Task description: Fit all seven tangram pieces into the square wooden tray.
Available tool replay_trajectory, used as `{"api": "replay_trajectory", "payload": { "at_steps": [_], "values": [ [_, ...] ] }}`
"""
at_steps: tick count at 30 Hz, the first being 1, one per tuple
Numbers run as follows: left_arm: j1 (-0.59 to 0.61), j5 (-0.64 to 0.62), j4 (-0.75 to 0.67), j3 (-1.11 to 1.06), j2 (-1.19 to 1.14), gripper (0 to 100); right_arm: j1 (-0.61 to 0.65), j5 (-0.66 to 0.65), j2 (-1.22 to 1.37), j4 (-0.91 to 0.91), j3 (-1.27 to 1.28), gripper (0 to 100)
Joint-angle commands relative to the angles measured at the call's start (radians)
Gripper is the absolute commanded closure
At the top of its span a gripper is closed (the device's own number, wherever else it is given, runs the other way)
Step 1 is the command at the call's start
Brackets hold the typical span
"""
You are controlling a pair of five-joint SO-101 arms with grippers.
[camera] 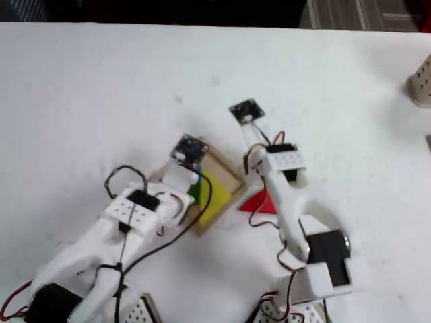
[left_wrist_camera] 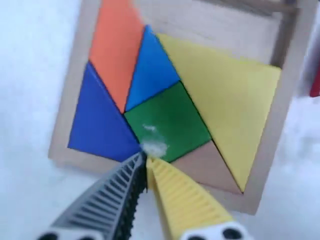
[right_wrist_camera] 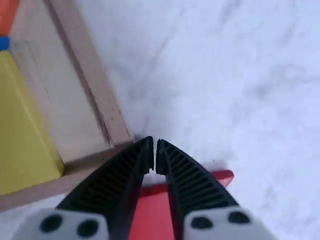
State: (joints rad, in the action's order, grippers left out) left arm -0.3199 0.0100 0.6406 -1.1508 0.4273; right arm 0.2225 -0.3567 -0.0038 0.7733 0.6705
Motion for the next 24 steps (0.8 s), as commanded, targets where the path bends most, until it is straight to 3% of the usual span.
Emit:
{"api": "replay_trajectory", "payload": {
  "at_steps": [1, 8, 12, 16, 20, 24],
  "values": [
    [0.061, 0.017, 0.003, 0.044, -0.005, 98, 0.018, -0.02, -0.156, 0.022, 0.129, 98.3],
    [0.11, 0.015, -0.087, 0.038, -0.005, 98, 0.101, -0.008, -0.556, 0.077, 0.437, 98.3],
    [0.139, 0.014, -0.12, 0.038, -0.005, 98, 0.05, 0.126, -0.697, 0.134, 0.453, 98.1],
    [0.137, 0.014, -0.12, 0.037, -0.005, 98, 0.061, 0.18, -0.704, 0.101, 0.414, 98.1],
    [0.137, 0.014, -0.12, 0.037, -0.005, 98, 0.163, 0.351, -0.69, 0.064, 0.365, 98.1],
    [0.137, 0.014, -0.12, 0.037, -0.004, 98, 0.274, 0.565, -0.57, -0.119, 0.359, 97.8]
  ]
}}
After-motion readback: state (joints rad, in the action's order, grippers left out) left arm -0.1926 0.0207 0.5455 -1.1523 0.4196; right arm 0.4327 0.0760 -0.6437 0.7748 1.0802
